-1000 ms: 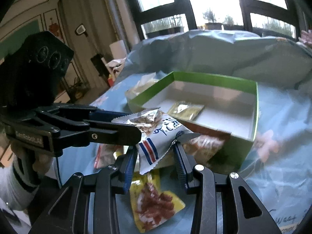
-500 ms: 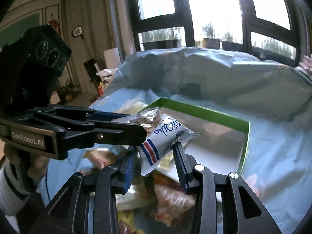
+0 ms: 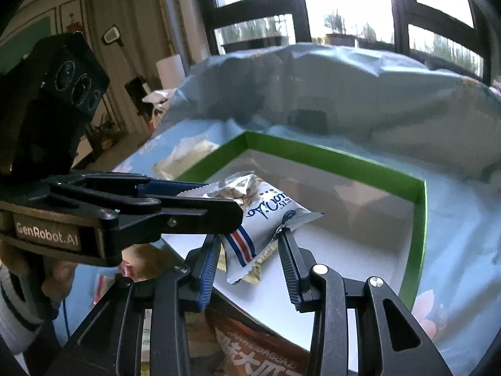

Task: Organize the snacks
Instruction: 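Carry the peanut bag with the right tool into the box beside the gold bag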

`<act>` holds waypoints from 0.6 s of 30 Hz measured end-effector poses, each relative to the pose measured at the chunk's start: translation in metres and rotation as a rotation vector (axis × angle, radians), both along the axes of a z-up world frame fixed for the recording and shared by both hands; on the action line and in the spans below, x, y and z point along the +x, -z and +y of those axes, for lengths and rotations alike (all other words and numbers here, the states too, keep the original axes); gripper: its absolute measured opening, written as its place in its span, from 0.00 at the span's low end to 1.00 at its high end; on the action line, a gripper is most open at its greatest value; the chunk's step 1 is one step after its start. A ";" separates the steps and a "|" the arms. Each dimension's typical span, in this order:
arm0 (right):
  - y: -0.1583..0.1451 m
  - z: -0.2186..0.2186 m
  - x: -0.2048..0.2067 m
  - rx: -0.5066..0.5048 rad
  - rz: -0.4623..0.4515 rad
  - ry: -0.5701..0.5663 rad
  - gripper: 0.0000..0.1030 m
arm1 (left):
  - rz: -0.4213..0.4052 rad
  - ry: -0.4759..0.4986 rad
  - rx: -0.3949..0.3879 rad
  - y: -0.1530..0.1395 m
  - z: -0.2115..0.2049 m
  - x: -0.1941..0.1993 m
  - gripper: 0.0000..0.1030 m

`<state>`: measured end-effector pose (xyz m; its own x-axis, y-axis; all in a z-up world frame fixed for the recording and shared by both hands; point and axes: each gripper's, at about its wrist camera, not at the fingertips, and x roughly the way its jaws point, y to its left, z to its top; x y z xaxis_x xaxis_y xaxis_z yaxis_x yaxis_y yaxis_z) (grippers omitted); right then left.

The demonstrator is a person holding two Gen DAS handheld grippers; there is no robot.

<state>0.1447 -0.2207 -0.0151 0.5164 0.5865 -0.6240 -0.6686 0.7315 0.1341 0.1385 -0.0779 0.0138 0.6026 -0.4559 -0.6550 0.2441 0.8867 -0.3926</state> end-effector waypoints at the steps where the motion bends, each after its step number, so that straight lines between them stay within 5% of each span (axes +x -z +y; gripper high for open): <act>1: 0.001 -0.001 0.001 0.000 0.004 0.001 0.39 | 0.002 0.000 0.002 0.001 -0.001 0.000 0.46; 18: 0.007 0.001 0.007 -0.013 0.041 0.008 0.39 | 0.029 -0.006 0.024 0.008 -0.003 0.005 0.47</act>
<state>0.1517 -0.2196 -0.0225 0.4953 0.5736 -0.6524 -0.6566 0.7389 0.1512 0.1439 -0.0806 0.0060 0.5857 -0.4365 -0.6830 0.2277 0.8973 -0.3782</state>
